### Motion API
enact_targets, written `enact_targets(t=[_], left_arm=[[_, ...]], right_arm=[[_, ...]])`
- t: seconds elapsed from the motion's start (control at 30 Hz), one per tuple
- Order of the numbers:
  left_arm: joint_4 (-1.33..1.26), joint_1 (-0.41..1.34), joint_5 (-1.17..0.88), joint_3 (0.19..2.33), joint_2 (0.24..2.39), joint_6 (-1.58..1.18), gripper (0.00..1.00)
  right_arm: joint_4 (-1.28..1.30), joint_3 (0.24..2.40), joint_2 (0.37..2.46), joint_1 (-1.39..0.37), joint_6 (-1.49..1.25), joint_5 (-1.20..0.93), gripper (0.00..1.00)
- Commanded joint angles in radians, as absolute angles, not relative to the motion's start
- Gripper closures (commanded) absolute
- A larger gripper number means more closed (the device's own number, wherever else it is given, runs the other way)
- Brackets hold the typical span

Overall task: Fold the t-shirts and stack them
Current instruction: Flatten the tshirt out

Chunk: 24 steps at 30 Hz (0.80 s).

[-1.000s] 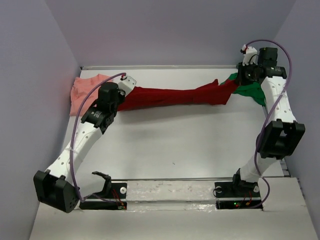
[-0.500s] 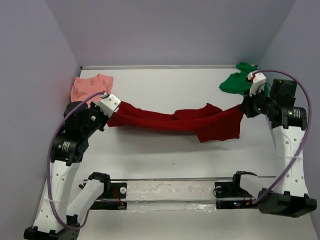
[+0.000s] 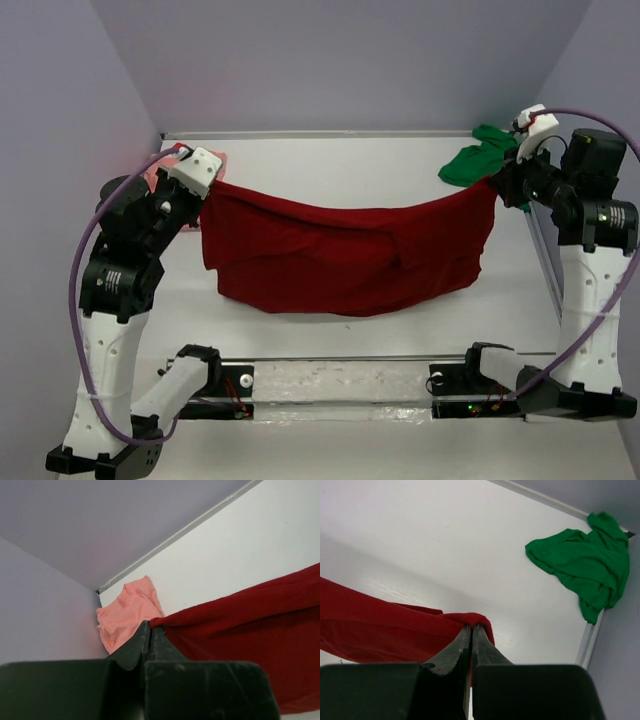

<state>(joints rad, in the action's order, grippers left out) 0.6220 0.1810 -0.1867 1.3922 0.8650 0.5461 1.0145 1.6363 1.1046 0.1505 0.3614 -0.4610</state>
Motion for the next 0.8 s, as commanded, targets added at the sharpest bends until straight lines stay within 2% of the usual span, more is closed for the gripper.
enact_targets(t=[0.0, 0.13, 0.3, 0.43, 0.57, 0.67, 0.77], left_arm=[[0.438, 0.173, -0.095, 1.327, 0.937, 0.512, 1.00], [0.273, 0.173, -0.037, 1.269, 1.044, 0.489, 1.00], [0.177, 0.173, 0.034, 1.354, 1.244, 0.425, 1.00], [0.106, 0.173, 0.133, 1.497, 1.379, 0.416, 1.00], [0.106, 0.173, 0.195, 1.716, 1.477, 0.407, 1.00], [0.136, 0.173, 0.193, 1.823, 1.486, 0.408, 1.00], [0.146, 0.173, 0.209, 1.842, 1.441, 0.428, 1.00]], right_arm=[[0.872, 1.646, 1.222, 0.158, 0.315, -0.489, 1.00], [0.766, 1.673, 1.417, 0.158, 0.288, -0.515, 1.00], [0.747, 1.851, 1.644, 0.158, 0.268, -0.549, 1.00], [0.747, 2.060, 1.796, 0.158, 0.239, -0.526, 1.00], [0.831, 2.396, 1.940, 0.158, 0.218, -0.523, 1.00], [0.857, 2.520, 1.962, 0.158, 0.209, -0.517, 1.00], [0.861, 2.525, 1.910, 0.158, 0.212, -0.531, 1.00]])
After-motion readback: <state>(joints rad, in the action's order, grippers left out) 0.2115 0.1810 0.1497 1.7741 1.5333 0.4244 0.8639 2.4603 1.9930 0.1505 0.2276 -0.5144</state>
